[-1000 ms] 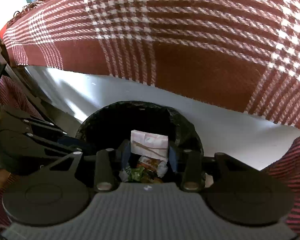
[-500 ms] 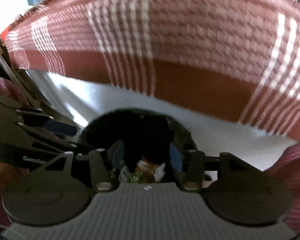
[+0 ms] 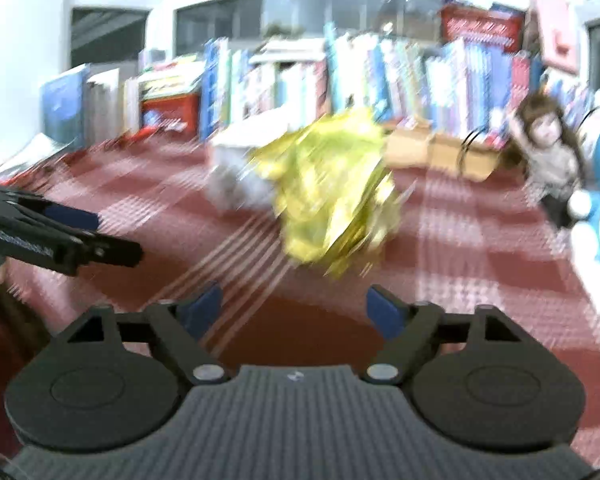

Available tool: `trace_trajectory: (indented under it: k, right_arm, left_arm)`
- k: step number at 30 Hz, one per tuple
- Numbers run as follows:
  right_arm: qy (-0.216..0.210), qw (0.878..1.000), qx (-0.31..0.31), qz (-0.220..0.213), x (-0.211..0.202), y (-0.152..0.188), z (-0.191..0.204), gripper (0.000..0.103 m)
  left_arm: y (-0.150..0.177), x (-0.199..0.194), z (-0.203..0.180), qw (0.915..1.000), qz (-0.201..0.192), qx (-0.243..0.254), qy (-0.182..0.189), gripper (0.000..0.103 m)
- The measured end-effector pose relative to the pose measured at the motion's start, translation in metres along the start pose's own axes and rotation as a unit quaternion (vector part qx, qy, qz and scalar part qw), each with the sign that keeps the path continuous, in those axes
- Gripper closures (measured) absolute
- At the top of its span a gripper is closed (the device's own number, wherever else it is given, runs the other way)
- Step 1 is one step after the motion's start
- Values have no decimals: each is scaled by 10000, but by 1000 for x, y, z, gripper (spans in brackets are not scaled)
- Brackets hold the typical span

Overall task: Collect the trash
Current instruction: 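Grasp the orange snack box with the left gripper while the right gripper grasps the gold foil bag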

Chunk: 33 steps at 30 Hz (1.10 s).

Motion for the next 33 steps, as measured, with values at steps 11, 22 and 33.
trace_trajectory:
  k: [11,22,33]
  right_arm:
    - [518,9977,-333,-288,87,-58,-22,0]
    - [155,9997,152,-144,93,-53,-27,36]
    - [193,9972,263,-676,55,-71,-36,36]
  left_arm:
    - [-117,93,31,9935,-872,-719,102,8]
    - [-127,137,44,9948,-413,-932,-32,86]
    - [-123,73,50,9900,-1065,-910,136,86]
Point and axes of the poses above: each gripper's, at about its wrist camera, not at the fingertips, and x roughly the way its jaws point, z to its left, y to its underside, the point moved 6 cm from there along x, roughly the way its jaws point, and after that the axes turned 7 degrees about z, right-handed, at the moved point
